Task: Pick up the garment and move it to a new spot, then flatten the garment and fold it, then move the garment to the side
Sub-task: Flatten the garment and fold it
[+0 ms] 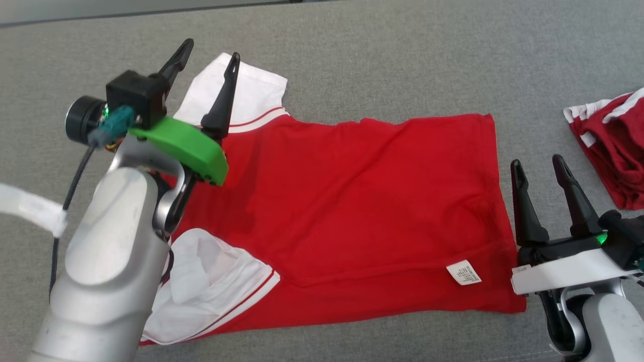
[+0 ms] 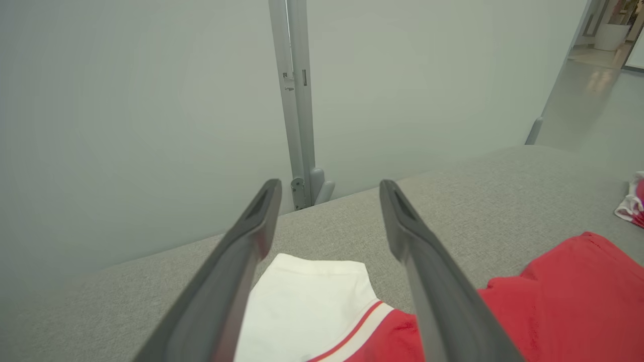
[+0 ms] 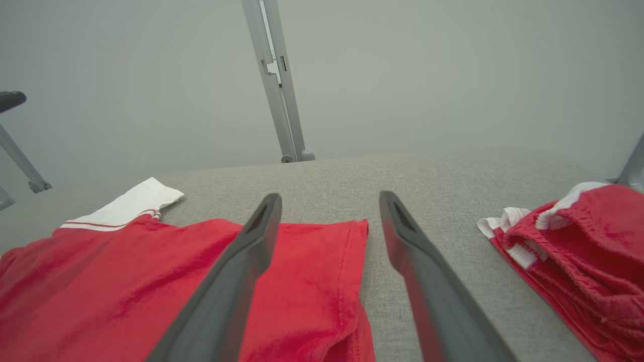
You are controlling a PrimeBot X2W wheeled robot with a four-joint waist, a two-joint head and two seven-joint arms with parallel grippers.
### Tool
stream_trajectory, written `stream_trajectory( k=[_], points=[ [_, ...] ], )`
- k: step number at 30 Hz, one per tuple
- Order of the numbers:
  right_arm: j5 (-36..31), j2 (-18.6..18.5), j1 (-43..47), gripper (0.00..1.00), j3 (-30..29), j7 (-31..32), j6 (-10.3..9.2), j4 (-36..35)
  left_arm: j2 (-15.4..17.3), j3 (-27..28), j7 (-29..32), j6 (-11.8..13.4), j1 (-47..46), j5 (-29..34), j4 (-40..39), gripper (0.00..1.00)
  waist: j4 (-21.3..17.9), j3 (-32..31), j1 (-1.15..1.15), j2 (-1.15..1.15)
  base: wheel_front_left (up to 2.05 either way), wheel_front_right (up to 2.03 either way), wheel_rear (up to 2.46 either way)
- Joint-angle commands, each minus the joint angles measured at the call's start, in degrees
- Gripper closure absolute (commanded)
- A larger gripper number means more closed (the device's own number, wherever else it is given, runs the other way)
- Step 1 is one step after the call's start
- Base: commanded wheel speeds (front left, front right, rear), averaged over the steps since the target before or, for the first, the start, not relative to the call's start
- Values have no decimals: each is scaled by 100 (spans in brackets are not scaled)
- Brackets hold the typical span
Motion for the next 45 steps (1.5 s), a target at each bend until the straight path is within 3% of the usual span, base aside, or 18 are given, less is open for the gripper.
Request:
stream_trajectory(
  k=[1, 8, 18, 20, 21, 29, 41, 43, 44, 45],
  points=[
    [31, -4, -129, 0, 43, -45, -8, 42, -8, -33, 66, -35, -251, -130, 266, 0, -310, 471, 0, 0, 0, 0, 0],
    [113, 12, -581, 0, 365, -203, -8, 245, 103, -402, 557, -101, -1517, -568, 2167, 0, -735, 1027, 0, 0, 0, 0, 0],
    [233, -47, -930, 0, 517, -304, -8, 498, 388, -997, 894, -102, -2319, -1414, 3720, 0, -1068, 1416, 0, 0, 0, 0, 0],
    [257, -92, -1007, 0, 467, -307, -8, 538, 354, -1113, 958, -103, -2328, -1563, 3888, 87, -1068, 1426, 0, 0, 0, 0, 0],
    [249, -126, -1063, 0, 437, -310, -8, 550, 352, -1182, 989, -104, -2313, -1604, 3946, 100, -1061, 1429, 0, 0, 0, 0, 0],
    [384, -456, -1845, 0, 530, -185, -8, 909, 334, -1534, 569, -103, -2499, -1873, 4082, 100, -889, 1383, 0, 0, 0, 0, 0],
    [1180, -954, -3068, 0, 1773, 313, -8, 2596, 213, -2064, -8, -104, -2881, -2250, 4119, 100, -474, 1443, 0, 0, 0, 0, 0],
    [1420, -1092, -3238, 61, 1962, 410, -8, 2811, 243, -2167, -152, -104, -2921, -2343, 4123, 100, -421, 1425, 0, 0, 0, 0, 0],
    [1488, -1147, -3295, 86, 2009, 431, -8, 2844, 250, -2200, -196, -104, -2938, -2379, 4111, 100, -408, 1416, 0, 0, 0, 0, 0],
    [1556, -1199, -3342, 100, 2053, 447, -8, 2868, 258, -2229, -233, -104, -2955, -2414, 4103, 100, -395, 1403, 0, 0, 0, 0, 0]
  ],
)
